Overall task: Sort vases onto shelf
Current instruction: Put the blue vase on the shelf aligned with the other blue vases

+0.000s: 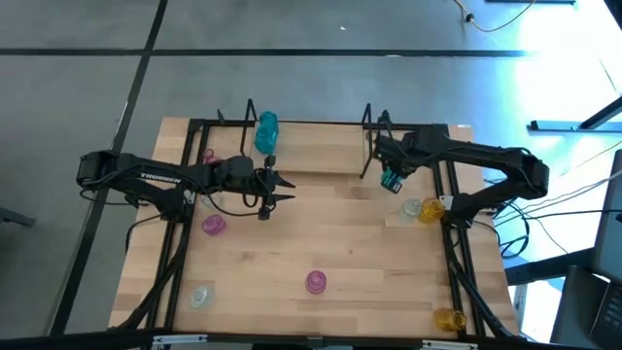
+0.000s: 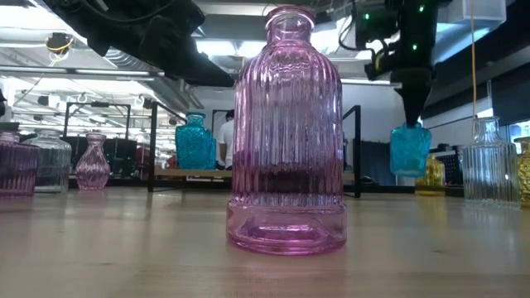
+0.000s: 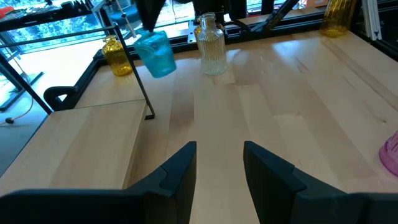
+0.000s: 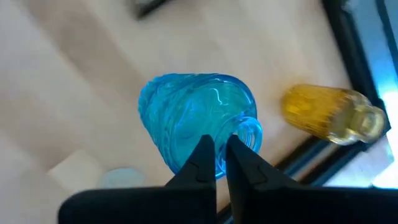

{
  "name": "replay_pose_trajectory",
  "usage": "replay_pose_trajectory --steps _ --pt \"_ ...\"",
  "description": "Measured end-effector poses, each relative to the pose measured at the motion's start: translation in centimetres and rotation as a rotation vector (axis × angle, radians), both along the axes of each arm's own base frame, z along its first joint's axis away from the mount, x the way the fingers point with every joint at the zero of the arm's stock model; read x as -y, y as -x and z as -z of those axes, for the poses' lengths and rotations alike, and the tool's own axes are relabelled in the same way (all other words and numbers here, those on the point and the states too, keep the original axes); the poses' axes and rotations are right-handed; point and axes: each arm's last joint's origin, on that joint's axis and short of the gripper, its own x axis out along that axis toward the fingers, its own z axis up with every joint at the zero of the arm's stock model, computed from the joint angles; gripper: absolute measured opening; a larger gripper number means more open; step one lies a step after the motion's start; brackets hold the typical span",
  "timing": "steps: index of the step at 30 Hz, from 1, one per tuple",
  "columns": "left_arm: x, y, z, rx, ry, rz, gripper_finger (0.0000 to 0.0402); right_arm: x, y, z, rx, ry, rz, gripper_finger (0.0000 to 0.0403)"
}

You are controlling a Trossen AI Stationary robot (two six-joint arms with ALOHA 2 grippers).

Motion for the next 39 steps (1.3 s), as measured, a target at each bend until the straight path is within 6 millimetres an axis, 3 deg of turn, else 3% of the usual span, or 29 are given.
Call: replay_pose_trajectory --steps 11,18,27,39 --pt "0.0 0.0 0.0 0.0 0.0 0.0 0.0126 -5.5 -1.5 -0.2 0.044 -0.038 -0.2 0.0003" --pt "0.0 0.0 0.0 0.0 0.001 0.0 0.0126 -7.8 -3.0 -0.4 0.172 -0.014 -0.363 0.0002" --pt "0.0 0.0 0.0 0.0 0.002 -0.001 0.0126 -8.9 -5.2 -0.1 0.258 0.06 -0.565 0.0003" --pt "0.0 0.0 0.0 0.0 0.001 -0.001 0.0126 -9.1 -9.6 4.5 0.153 0.155 -0.79 0.0005"
